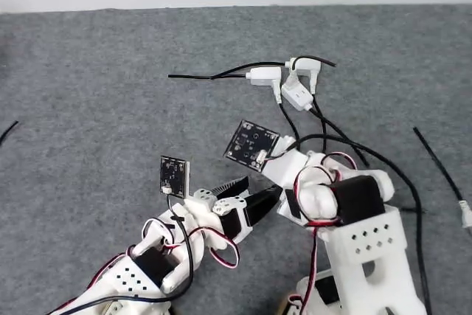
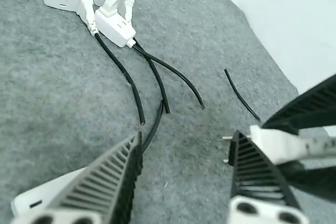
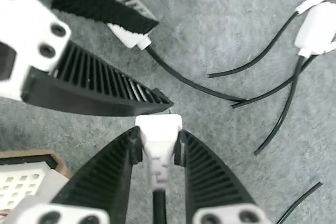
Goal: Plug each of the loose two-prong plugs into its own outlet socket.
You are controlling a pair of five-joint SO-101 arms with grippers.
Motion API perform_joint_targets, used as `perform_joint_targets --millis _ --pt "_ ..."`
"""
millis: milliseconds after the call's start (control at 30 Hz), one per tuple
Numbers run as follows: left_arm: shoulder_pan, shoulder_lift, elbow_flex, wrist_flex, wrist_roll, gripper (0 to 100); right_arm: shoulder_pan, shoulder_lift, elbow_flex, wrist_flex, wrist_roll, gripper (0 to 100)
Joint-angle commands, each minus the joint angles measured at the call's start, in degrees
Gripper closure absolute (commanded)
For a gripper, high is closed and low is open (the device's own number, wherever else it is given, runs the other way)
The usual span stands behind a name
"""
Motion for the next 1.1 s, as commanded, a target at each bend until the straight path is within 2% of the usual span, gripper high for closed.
perform_joint_targets --millis 0,700,933,1067 --pt "0.6 0.3 -0.3 -0.9 -0.6 75 -2.7 -1.5 -4.7 0.6 -2.0 98.8" --pt "0.4 0.3 -0.2 -0.8 -0.7 75 -3.0 -1.5 -4.7 0.3 -3.6 98.8" --pt "-7.0 0.3 -0.6 -0.8 -0.7 75 -3.0 -1.5 -4.9 0.5 -4.0 98.8" --pt "-15.7 0.3 -0.3 -0.4 -0.9 75 -3.0 -1.1 -5.0 0.3 -3.9 98.8"
